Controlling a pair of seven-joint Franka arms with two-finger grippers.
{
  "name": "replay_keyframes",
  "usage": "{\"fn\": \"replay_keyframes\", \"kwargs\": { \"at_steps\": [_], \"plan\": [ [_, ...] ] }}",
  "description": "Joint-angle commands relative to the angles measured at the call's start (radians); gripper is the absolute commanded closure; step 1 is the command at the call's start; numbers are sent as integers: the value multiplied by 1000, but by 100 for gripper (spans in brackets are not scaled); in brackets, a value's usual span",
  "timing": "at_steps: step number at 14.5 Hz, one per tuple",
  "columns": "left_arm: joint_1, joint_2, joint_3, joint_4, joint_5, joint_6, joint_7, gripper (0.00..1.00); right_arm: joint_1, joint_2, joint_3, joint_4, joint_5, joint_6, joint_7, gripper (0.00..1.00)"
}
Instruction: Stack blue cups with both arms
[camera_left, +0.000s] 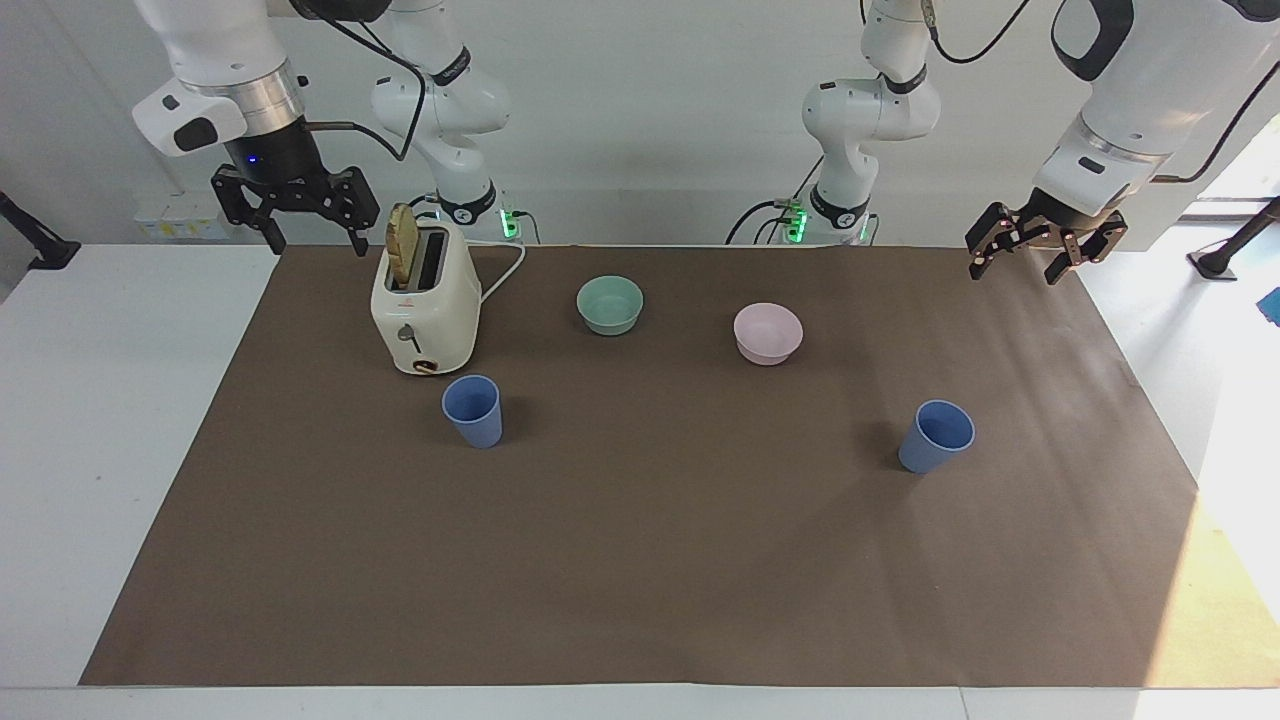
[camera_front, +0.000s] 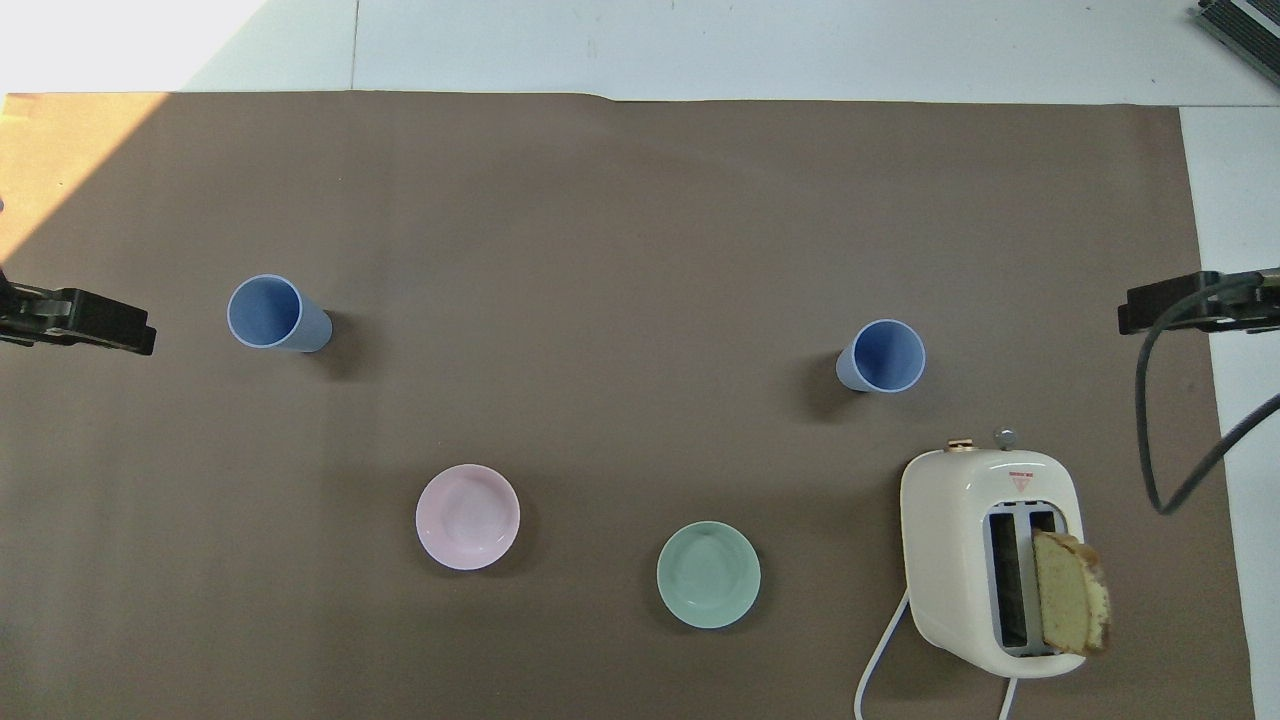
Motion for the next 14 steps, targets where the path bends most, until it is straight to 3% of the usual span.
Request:
{"fn": "replay_keyframes", "kwargs": {
  "at_steps": [1, 14],
  "plan": [
    [-4, -4, 7, 10, -4, -18, -3, 0, -11, -27, 4, -33, 16, 12, -22, 0],
    [2, -4, 17, 12, -3, -24, -9, 0, -17, -27, -1, -33, 15, 11, -20, 0]
  ]
}}
